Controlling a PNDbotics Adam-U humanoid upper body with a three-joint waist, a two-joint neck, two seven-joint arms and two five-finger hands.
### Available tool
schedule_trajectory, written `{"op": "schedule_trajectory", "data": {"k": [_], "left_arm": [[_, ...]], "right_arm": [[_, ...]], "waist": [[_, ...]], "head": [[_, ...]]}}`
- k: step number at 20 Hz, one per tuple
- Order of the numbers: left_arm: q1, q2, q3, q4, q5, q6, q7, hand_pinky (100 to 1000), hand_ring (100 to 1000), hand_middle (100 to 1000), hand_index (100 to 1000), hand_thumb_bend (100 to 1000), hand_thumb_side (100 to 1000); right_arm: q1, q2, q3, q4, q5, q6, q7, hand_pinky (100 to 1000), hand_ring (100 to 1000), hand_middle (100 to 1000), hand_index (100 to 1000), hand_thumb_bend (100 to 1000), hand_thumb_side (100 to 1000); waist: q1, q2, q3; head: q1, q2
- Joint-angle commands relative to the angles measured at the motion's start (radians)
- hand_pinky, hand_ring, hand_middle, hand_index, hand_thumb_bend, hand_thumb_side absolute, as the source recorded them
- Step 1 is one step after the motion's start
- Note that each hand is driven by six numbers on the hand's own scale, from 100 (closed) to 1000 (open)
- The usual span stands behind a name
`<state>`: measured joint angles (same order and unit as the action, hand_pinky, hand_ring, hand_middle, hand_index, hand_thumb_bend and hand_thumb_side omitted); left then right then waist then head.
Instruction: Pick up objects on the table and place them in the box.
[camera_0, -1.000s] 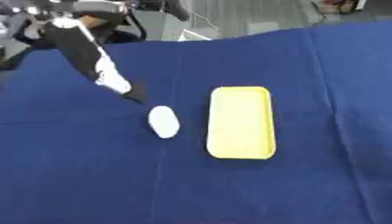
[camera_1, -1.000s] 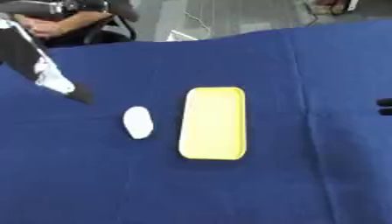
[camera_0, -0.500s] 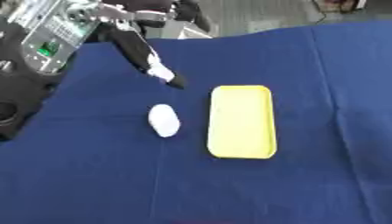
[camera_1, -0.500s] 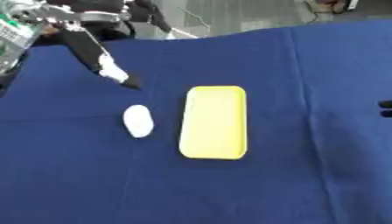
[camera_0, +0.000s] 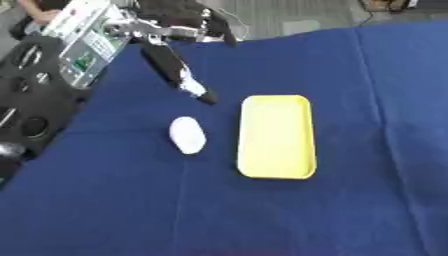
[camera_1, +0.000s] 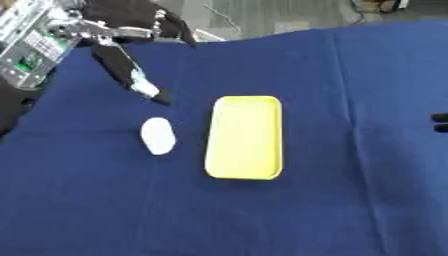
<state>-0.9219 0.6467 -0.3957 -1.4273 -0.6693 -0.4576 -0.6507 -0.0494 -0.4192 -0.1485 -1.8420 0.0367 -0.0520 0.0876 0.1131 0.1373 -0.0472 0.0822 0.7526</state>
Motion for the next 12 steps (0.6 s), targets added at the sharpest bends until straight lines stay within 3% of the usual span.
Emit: {"op": "schedule_trajectory", "data": {"k": [1,8,12], "left_arm": [[-0.021,0.018,0.002,0.004,-0.018,-0.077,-0.059,875,874,818,924,683,830],[-0.019,0.025,-0.004,0.011,-0.033,-0.092,-0.063,878,876,819,925,708,834],[-0.023,0.035,-0.010,0.000,-0.052,-0.111,-0.066,886,887,829,938,802,842]], "right_arm": [[-0.006,-0.015,-0.003,-0.012,-0.004,-0.001,0.002,670,687,885,968,320,788],[-0.006,-0.014,-0.002,-0.013,-0.005,-0.001,0.004,670,687,885,969,320,788],[-0.006,-0.014,-0.002,-0.013,-0.004,-0.001,0.005,670,687,885,969,320,789]], "waist": [[-0.007,-0.010,0.001],[-0.007,-0.010,0.000],[-0.005,-0.010,-0.001]], "head": [[0.012,-0.005],[0.012,-0.006],[0.011,-0.006]]}}
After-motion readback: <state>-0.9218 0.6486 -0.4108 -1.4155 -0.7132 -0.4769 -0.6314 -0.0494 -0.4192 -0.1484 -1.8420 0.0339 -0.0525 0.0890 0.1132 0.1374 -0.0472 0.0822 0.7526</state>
